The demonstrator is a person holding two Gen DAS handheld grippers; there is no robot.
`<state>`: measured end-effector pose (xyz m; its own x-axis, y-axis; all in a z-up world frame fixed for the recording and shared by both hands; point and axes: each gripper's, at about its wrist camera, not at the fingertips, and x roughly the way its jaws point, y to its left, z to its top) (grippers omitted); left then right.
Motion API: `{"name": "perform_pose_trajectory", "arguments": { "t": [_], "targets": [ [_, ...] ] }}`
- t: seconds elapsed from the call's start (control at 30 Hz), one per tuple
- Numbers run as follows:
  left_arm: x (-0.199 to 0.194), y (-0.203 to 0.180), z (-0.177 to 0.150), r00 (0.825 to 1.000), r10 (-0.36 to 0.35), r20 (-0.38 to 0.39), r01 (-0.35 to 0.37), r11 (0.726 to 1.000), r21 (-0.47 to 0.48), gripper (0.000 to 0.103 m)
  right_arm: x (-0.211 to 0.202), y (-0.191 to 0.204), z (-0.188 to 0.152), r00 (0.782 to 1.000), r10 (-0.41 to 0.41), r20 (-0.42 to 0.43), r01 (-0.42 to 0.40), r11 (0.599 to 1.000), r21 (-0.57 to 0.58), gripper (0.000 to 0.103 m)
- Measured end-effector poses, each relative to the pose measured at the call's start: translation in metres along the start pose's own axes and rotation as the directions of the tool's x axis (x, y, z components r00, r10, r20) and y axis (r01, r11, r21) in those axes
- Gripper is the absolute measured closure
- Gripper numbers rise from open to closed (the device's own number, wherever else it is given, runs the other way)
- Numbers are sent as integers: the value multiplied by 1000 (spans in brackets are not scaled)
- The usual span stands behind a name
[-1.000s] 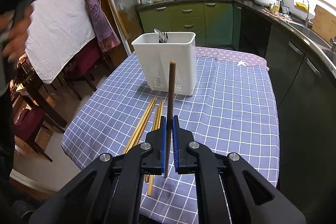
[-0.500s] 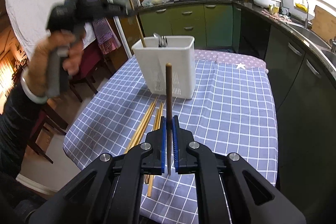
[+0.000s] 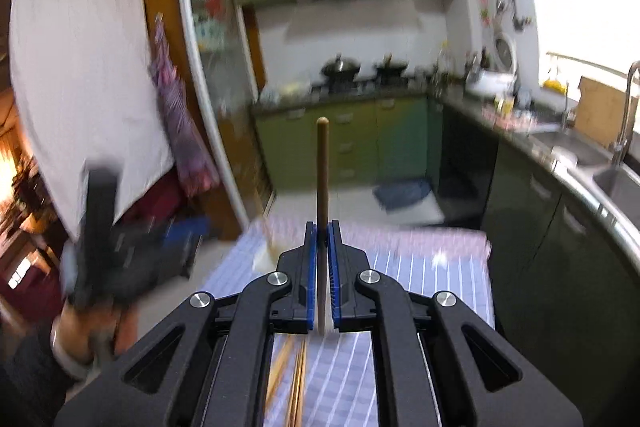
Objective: Organize utensils
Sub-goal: 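Drop the chopstick into the holder with the left tool while the right tool drops its chopstick in, then grasp another chopstick with the left tool while the right tool grasps one and lifts it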
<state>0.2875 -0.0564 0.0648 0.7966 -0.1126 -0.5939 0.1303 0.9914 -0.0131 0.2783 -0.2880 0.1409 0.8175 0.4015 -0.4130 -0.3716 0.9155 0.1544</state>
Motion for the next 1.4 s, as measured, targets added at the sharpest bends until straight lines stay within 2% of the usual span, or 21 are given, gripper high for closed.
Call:
{"name": "perform_pose_trajectory", "arguments": {
  "t": [0.1, 0.2, 0.37, 0.53, 0.7, 0.87, 0.93, 0.97, 1.03, 1.17, 1.27, 1.4],
  "targets": [
    [-12, -1, -8, 1000, -15, -7, 15, 1000, 15, 85, 24, 3, 23, 999, -32, 22, 32, 999, 11, 96],
    [-18, 1, -18, 1000, -20, -21, 21, 1000, 19, 84, 59, 2, 29, 999, -46, -16, 47, 998, 32, 96],
    [-14, 3, -34, 996, -39, -77, 41, 999, 18, 82, 120, 1, 3, 988, -60, -146, 66, 997, 37, 96],
    [-1, 4, -47, 990, -42, -134, 45, 999, 13, 82, 144, 0, -24, 972, -70, -223, 74, 997, 12, 96],
    [19, 1, -58, 976, -53, -212, 55, 998, 2, 82, 148, 0, -33, 965, -73, -251, 72, 997, -11, 96],
    [33, -6, -72, 958, -55, -280, 59, 998, 5, 82, 114, -5, -32, 977, -36, -210, 39, 999, 9, 95],
    [40, -10, -79, 951, -50, -304, 56, 998, 11, 82, 92, -7, -37, 982, -8, -191, 13, 1000, 24, 89],
    [46, -12, -83, 945, -46, -324, 54, 998, 15, 82, 85, -6, -40, 982, 1, -187, 4, 1000, 25, 85],
    [58, -15, -92, 928, -51, -368, 58, 998, 8, 82, 64, -7, -56, 983, 16, -185, -12, 1000, 22, 85],
    [89, -21, -114, 877, -69, -475, 63, 998, -28, 82, 46, -14, -98, 970, 6, -243, -4, 1000, 7, 85],
    [109, -27, -132, 833, -73, -549, 59, 997, -43, 82, 48, -21, -137, 948, -21, -317, 21, 1000, -4, 85],
    [121, -36, -147, 797, -63, -600, 46, 998, -43, 82, 64, -42, -181, 911, -34, -412, 47, 999, 20, 79]
  ]
}}
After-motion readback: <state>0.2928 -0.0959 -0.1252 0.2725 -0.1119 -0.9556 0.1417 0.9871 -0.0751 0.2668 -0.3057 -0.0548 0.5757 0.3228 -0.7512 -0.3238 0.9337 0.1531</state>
